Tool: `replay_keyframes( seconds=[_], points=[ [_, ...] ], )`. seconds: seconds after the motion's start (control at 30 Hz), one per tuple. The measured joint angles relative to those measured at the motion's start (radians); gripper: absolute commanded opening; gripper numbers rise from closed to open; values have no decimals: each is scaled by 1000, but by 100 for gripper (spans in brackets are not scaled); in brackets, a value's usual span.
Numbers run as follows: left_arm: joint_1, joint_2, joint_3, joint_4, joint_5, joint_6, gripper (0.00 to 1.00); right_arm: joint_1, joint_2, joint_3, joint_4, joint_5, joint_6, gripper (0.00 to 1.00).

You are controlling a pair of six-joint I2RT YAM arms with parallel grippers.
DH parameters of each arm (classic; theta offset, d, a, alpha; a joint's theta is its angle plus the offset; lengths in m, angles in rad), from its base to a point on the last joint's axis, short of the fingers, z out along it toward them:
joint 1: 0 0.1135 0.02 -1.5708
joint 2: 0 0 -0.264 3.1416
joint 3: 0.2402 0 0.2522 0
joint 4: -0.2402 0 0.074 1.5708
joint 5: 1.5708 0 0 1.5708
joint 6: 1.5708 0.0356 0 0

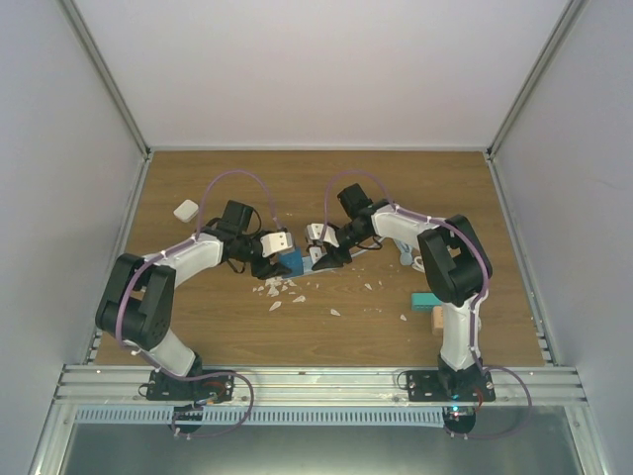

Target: Pull the plug off the socket

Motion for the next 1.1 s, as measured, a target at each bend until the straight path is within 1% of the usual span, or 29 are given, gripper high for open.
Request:
replay_keyframes(
  seconds=[0.23, 0.3, 0.53, 0.8, 1.1],
  points=[
    [-3, -25, -18, 10, -6, 1, 32, 0, 0, -6, 13, -6, 4, 30],
    [-3, -44, -28, 15, -7, 0, 29, 0, 0, -6, 18, -13, 13, 24],
    [-2, -63, -36, 17, -3, -16, 23, 2, 0, -5, 26, -21, 27, 15],
    [11, -63, -36, 10, 11, -33, 21, 16, 0, -4, 37, -3, 50, 11],
    [23, -100, -58, 10, 14, -7, 19, 29, 0, 4, 42, 5, 72, 9]
  ],
)
